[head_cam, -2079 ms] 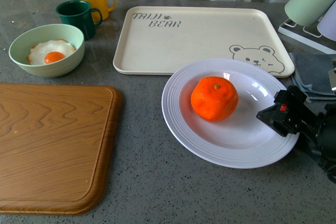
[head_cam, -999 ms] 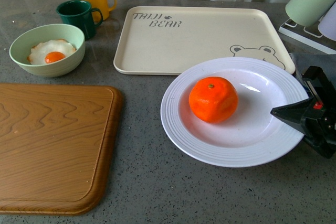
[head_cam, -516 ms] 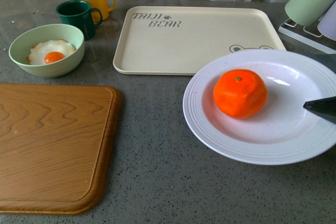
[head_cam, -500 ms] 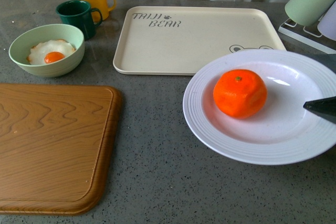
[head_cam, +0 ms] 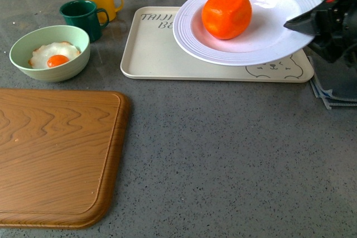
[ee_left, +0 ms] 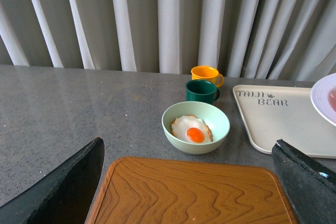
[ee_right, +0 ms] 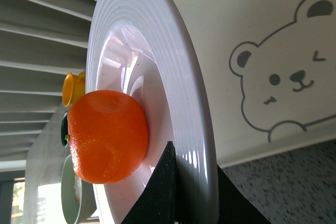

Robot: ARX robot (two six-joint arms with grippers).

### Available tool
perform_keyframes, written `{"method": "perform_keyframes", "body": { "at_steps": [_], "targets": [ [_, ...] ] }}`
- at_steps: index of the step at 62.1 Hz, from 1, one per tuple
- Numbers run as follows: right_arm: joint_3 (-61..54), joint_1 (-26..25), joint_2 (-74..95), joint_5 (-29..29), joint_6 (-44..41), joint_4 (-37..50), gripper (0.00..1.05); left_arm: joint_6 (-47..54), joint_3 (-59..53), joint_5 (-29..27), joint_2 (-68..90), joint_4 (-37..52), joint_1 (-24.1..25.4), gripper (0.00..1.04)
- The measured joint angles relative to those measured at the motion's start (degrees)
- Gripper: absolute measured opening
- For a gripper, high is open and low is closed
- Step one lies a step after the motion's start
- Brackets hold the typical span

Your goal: Place orange and plate with both arms

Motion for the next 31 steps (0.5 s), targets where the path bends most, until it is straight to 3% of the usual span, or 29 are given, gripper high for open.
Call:
{"method": "perform_keyframes", "body": {
  "at_steps": [31],
  "targets": [
    [23.1, 4.5, 15.9, 4.1, 3.2, -8.3, 0.03, 0.0, 0.0, 0.0, 0.0, 0.0, 0.0, 0.96]
  ]
}}
